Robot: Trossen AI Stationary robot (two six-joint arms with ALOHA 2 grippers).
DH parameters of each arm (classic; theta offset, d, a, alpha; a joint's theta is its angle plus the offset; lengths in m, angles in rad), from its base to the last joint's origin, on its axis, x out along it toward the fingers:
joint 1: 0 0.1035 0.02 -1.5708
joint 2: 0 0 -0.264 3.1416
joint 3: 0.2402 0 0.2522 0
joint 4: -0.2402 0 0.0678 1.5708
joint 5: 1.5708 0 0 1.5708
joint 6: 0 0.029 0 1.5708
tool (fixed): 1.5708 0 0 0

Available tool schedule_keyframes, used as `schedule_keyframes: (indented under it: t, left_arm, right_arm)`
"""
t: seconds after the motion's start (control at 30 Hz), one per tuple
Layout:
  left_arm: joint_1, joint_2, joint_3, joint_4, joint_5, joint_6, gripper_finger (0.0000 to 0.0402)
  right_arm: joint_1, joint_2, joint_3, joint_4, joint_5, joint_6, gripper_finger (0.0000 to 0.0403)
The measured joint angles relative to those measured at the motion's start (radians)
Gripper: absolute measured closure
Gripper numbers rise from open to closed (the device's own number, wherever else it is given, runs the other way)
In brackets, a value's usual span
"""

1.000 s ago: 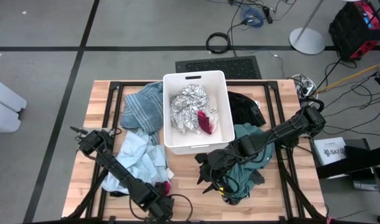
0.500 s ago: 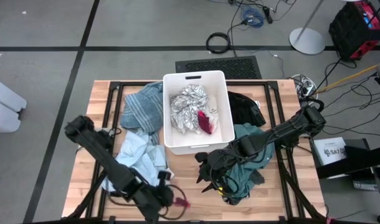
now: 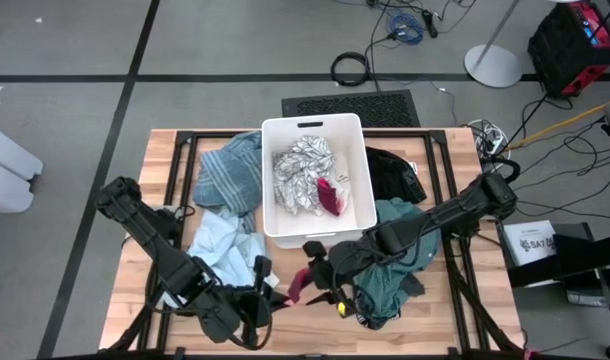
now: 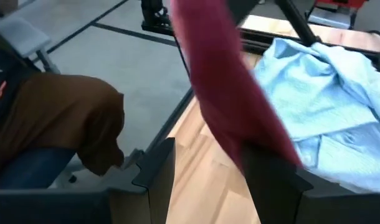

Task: Sort clothes
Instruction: Put the red sock into the white bin

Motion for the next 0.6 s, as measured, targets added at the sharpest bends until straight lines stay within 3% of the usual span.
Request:
schedule_keyframes:
  t: [0.27, 0.47, 0.6]
  left_arm:
    - [0.001, 0.000, -0.011, -0.011, 0.008, -0.027, 0.0394]
    - [0.007, 0.000, -0.015, -0.003, 0.007, -0.063, 0.0394]
    - [0.013, 0.000, -0.021, -0.007, -0.034, -0.055, 0.0394]
  right_arm:
    - [-0.009, 0.045, -0.002, 0.030, 0.004, -0.032, 0.0232]
    - [-0.017, 0.045, -0.002, 0.161, 0.008, -0.057, 0.0232]
    - [-0.015, 0.045, -0.002, 0.184, 0.008, -0.104, 0.0232]
